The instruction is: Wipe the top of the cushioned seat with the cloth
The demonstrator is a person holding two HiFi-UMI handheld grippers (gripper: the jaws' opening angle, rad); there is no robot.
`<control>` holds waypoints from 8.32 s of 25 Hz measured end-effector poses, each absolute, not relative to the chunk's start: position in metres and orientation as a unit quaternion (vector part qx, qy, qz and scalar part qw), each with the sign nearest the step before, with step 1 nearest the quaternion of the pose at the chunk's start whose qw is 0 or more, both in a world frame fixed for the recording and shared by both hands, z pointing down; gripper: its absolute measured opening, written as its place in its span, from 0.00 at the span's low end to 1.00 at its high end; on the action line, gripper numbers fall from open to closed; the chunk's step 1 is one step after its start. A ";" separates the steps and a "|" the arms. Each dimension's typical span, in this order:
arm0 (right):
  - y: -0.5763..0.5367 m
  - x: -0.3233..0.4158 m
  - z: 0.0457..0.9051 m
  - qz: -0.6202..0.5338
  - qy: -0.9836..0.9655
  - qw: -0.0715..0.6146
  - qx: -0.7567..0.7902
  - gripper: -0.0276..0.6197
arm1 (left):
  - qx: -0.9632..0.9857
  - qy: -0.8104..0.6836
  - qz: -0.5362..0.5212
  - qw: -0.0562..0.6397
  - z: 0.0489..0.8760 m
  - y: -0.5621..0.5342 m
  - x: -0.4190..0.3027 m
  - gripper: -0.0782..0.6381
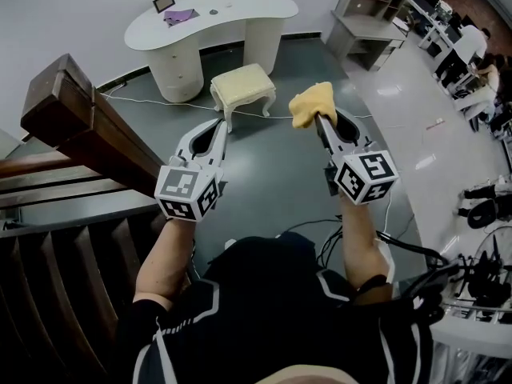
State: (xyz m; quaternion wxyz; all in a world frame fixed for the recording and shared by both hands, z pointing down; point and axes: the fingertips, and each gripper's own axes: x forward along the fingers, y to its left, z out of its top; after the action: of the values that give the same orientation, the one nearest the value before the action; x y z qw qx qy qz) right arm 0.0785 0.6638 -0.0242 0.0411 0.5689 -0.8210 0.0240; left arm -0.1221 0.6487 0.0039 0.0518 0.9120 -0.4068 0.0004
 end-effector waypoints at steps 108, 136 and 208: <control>-0.103 -0.034 0.329 0.136 -0.950 0.251 0.125 0.17 | 0.698 -0.674 0.076 0.229 0.285 -0.034 -0.152 0.12; -0.078 -0.123 0.633 0.196 -0.892 0.384 0.139 0.17 | 0.673 -0.649 0.153 0.320 0.542 -0.019 -0.197 0.12; -0.192 0.213 0.704 0.291 -0.755 0.467 0.356 0.16 | 0.698 -0.565 0.233 0.372 0.601 -0.095 -0.002 0.12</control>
State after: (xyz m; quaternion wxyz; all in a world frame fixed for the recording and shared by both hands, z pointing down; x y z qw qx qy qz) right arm 0.2134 -0.1925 0.7042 0.4669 0.3556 -0.7555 0.2912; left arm -0.0018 -0.0950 0.6014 0.3718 0.6984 -0.5655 0.2328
